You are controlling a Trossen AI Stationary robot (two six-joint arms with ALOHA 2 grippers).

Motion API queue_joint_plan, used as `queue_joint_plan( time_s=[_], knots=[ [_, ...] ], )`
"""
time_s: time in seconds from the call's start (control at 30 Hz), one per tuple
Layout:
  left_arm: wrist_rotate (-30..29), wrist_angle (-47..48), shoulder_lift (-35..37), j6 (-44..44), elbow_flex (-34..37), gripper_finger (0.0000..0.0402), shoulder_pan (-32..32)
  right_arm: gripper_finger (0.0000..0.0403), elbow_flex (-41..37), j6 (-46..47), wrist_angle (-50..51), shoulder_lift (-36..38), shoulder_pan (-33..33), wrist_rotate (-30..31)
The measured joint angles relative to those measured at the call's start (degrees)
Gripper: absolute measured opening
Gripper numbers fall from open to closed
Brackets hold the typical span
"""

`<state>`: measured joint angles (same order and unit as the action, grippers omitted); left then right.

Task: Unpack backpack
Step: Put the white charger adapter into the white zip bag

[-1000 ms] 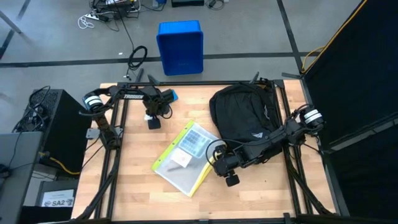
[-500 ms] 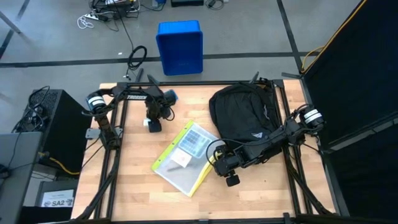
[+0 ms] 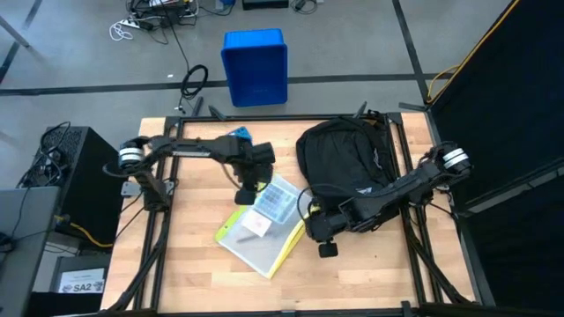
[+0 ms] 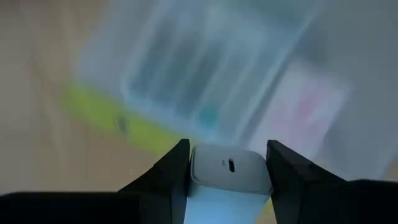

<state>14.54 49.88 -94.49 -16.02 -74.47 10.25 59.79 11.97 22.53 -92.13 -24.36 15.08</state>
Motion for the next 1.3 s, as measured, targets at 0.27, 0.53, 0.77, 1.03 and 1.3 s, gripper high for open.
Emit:
queue_joint_plan(
  time_s=[0.27, 0.53, 0.77, 1.03, 1.3],
  knots=[
    [9.5, -33.9, 12.4, 1.4, 8.2, 0.0127, -6.3, 0.0106, -0.4, -8.3, -7.9, 4.3, -3.7, 17.8],
    [11.9, -58.1, 13.5, 1.7, 19.9, 0.0127, -11.6, 0.0131, -4.1, -11.9, -22.1, 4.5, 1.0, 16.7],
    [4.2, -74.8, 13.5, 3.6, 28.8, 0.0127, -12.5, 0.0165, -7.0, -13.7, -32.2, 4.1, 4.1, 14.9],
    [-1.7, -82.5, 13.3, 4.8, 31.9, 0.0127, -12.6, 0.0219, -10.2, -15.2, -44.0, 2.5, 7.9, 8.8],
    [-3.4, -86.5, 10.3, 5.1, 31.6, 0.0127, -12.6, 0.0255, -10.1, -15.7, -51.5, -1.7, 9.8, 7.4]
  ],
)
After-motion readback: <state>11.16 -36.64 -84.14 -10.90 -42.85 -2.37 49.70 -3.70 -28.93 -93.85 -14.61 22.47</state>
